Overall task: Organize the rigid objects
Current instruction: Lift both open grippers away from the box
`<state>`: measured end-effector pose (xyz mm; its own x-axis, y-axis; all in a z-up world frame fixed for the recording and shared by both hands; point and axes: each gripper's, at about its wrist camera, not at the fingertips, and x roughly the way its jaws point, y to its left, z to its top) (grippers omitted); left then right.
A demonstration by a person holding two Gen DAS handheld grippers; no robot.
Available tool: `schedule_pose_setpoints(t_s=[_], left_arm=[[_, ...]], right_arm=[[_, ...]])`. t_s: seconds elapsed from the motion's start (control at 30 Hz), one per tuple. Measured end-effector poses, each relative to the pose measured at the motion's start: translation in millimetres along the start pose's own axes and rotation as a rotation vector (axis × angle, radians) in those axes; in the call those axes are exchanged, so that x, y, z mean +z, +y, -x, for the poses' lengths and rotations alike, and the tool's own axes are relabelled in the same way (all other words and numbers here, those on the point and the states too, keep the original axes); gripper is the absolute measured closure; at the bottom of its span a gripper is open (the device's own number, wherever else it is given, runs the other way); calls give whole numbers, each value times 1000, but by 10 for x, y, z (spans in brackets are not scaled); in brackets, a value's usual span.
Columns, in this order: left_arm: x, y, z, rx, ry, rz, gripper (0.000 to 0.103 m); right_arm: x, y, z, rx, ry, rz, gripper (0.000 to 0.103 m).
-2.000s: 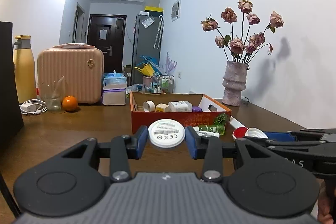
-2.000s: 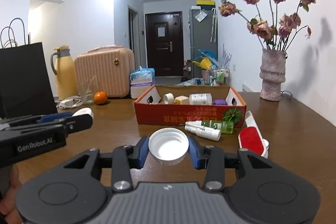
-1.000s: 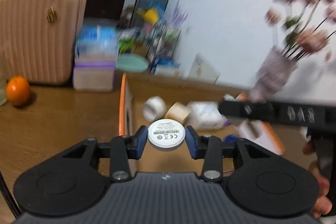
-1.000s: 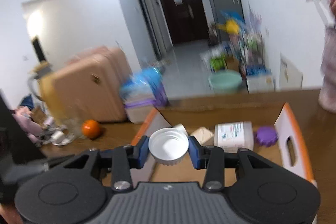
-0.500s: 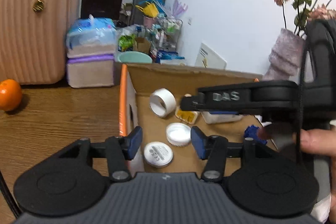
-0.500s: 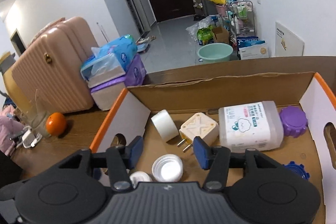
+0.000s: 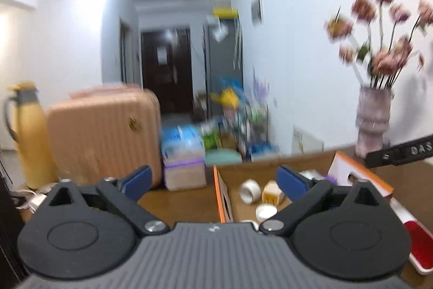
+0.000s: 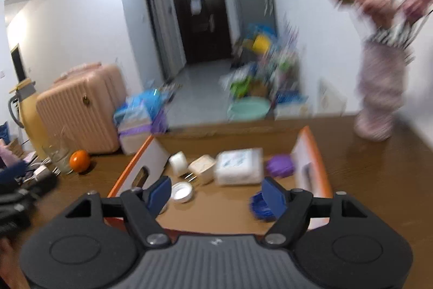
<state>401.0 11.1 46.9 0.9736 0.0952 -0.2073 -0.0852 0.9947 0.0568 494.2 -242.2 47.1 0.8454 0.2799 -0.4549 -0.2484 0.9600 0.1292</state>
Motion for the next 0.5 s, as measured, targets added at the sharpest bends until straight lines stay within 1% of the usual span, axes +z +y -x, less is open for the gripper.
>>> schedule_pose_setpoints(t_s=[0.03,0.07,0.17,0.23,0.37,0.43,0.5], left_arm=[[-25,-11,170,-1,-23,10,0],[-46,-23,315,-10,-33,15,0],[-113,-67,683,-25,-42,19,0],[-155,-101,881,-21,-43,19,0],[-304,-34,1309,-42,-35,75,0],[-425,-8,1554,-63,-39,69,0],[-581,17,1810,-55,-53,62,0]], right_arm=[[-83,3,181,-18,-41,13,21],[-166,13,355,-28,-67,26,21],[-377,48,769,-40,-113,42,19],[-518,105,1003,-52,-154,68,19],[-930,245,1538,-47,-291,109,9],[-1159,351,1766,-51,-336,129,4],[-1377,444,1985,-63,-356,122,3]])
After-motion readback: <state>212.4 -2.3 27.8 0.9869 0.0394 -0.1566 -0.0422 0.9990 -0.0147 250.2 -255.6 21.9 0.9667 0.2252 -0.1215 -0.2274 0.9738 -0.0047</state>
